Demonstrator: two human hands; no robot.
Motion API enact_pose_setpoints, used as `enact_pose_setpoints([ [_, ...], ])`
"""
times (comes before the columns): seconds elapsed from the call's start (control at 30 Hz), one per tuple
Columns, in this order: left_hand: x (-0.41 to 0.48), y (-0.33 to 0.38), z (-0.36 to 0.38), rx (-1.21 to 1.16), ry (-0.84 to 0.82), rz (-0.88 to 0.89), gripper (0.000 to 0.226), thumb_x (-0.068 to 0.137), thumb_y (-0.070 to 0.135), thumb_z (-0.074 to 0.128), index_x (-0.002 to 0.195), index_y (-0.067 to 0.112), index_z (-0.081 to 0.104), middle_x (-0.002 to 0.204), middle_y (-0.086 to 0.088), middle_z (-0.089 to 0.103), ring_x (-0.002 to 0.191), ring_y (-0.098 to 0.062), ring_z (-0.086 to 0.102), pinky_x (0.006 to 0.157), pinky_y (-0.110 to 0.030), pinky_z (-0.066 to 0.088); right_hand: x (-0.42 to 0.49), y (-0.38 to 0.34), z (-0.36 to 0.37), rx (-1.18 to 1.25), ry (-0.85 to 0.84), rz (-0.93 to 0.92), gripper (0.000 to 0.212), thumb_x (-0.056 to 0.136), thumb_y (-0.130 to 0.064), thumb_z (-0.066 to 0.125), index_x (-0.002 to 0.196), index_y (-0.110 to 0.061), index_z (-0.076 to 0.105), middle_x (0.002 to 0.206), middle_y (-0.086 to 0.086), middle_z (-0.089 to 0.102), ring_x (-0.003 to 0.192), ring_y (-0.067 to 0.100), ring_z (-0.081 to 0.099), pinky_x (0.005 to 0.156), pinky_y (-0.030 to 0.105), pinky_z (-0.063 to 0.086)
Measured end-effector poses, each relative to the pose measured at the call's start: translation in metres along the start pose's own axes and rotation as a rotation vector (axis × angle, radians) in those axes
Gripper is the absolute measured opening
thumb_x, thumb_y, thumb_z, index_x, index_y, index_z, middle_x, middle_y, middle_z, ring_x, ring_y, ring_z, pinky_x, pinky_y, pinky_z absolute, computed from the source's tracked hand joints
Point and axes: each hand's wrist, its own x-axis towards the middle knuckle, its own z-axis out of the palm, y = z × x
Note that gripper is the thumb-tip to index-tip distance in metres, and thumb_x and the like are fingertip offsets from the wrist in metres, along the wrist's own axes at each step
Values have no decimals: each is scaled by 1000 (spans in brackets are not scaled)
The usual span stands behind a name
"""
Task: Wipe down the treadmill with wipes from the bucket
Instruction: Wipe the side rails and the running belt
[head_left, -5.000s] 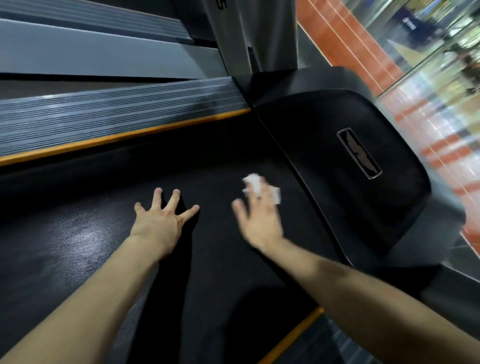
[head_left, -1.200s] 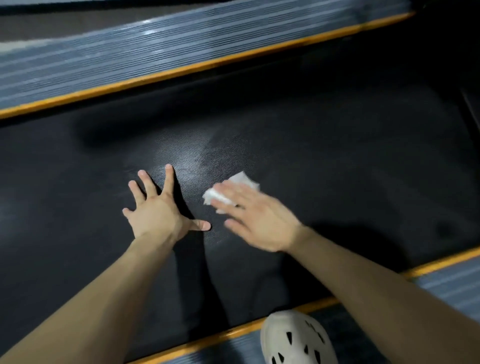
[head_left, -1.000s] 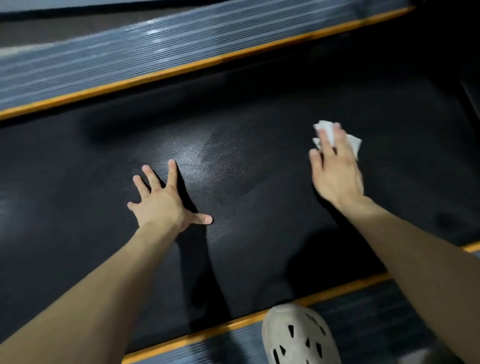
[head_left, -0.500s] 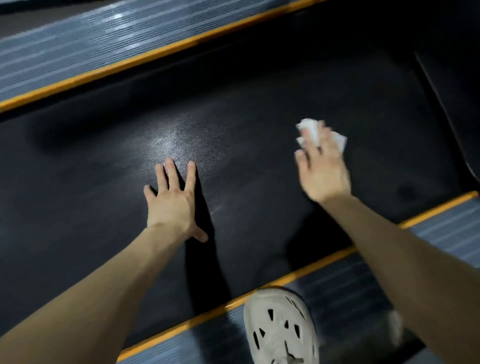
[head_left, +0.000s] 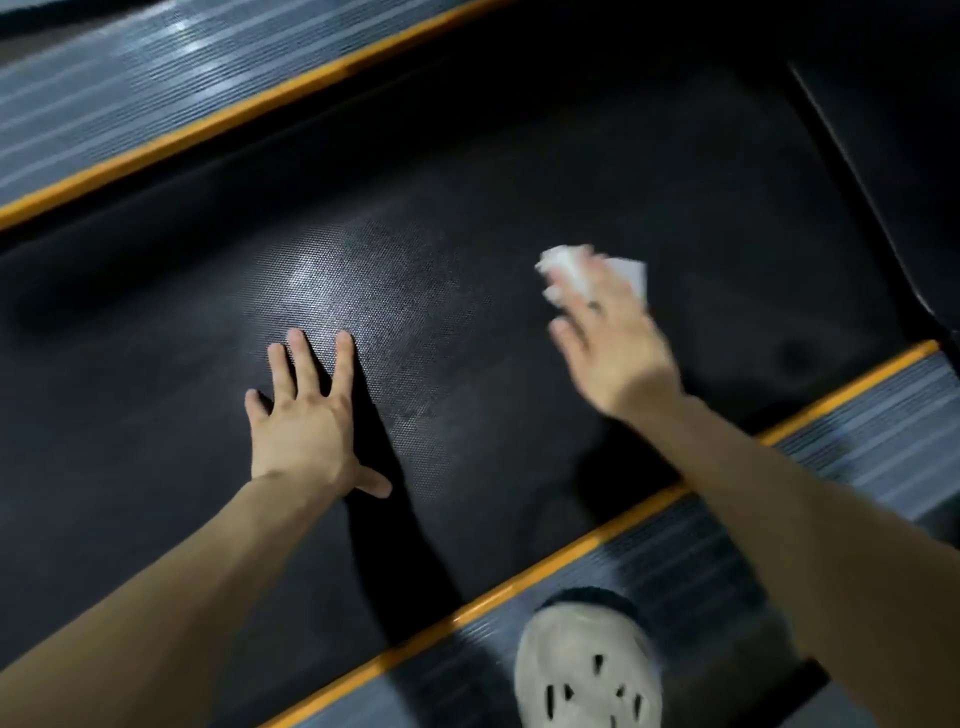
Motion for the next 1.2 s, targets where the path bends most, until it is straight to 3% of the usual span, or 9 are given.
enact_pose_setpoints([
  [0.13, 1, 5, -4, 35, -19, -29, 192, 35, 75, 97, 157, 24, -42, 170, -27, -29, 161, -47, -17, 125, -69, 24, 0, 30, -13, 85, 84, 374, 68, 108, -58, 36, 168, -28, 26, 178, 6, 9, 163, 29, 14, 125, 54, 34],
  [0.3, -5, 26, -30, 176, -129, -110, 183, 44, 72, 98, 162, 13, -29, 172, -31, -11, 161, -50, 3, 121, -67, 32, -40, -60, -4, 163, -225, -563, 63, 109, -48, 48, 166, -26, 34, 176, 3, 20, 163, 27, 18, 133, 44, 16],
  [0.37, 0, 39, -53, 241, -82, -66, 148, 58, 74, 90, 167, 13, 11, 167, -20, 25, 154, -41, 27, 114, -59, 41, -41, -45, -18, 160, -173, -676, 56, 111, -40, 50, 164, -30, 38, 175, -7, 23, 163, 20, 18, 129, 43, 29],
  [0.47, 14, 67, -89, 150, 204, 213, 93, 68, 70, 86, 142, 24, 54, 140, -6, 53, 136, -32, 48, 107, -52, 49, -28, 41, -17, 13, 188, -261, 49, 106, -15, 61, 155, -13, 50, 164, 5, 45, 150, 34, 45, 122, 42, 38],
  [0.6, 53, 123, -116, 66, 149, 386, 147, 60, 59, 98, 170, 37, 3, 177, -14, 1, 163, -41, 4, 125, -66, 27, -6, 108, -37, 99, 274, 683, 59, 113, -46, 40, 163, -15, 40, 173, 3, 27, 159, 27, 23, 131, 34, 19],
  [0.83, 89, 148, -97, 225, 21, 338, 180, 46, 56, 105, 161, 40, -33, 171, -12, -35, 162, -44, -19, 122, -76, 23, -44, 20, -32, 218, -19, -495, 47, 108, -30, 61, 153, -15, 57, 168, 9, 40, 158, 29, 32, 127, 49, 30],
  [0.97, 90, 147, -98, 225, 32, 349, 179, 47, 57, 104, 160, 39, -35, 171, -13, -35, 161, -44, -20, 122, -76, 23, -29, 106, -33, 7, 99, 288, 56, 114, -38, 19, 167, -23, 29, 176, 4, 17, 159, 36, 22, 131, 47, 18],
  [1.07, 91, 148, -96, 209, 40, 349, 180, 46, 55, 105, 160, 40, -34, 171, -12, -35, 161, -44, -21, 122, -76, 22, -4, 116, -36, 150, 272, 841, 65, 109, -53, 36, 165, -18, 37, 175, 15, 19, 159, 36, 24, 129, 51, 25],
  [1.2, 93, 144, -94, 204, 41, 353, 180, 45, 55, 105, 159, 43, -34, 172, -9, -35, 162, -41, -21, 124, -74, 20, 17, 45, -32, 146, 54, -163, 59, 104, -46, 57, 158, -24, 45, 168, 4, 36, 152, 29, 38, 125, 42, 31],
])
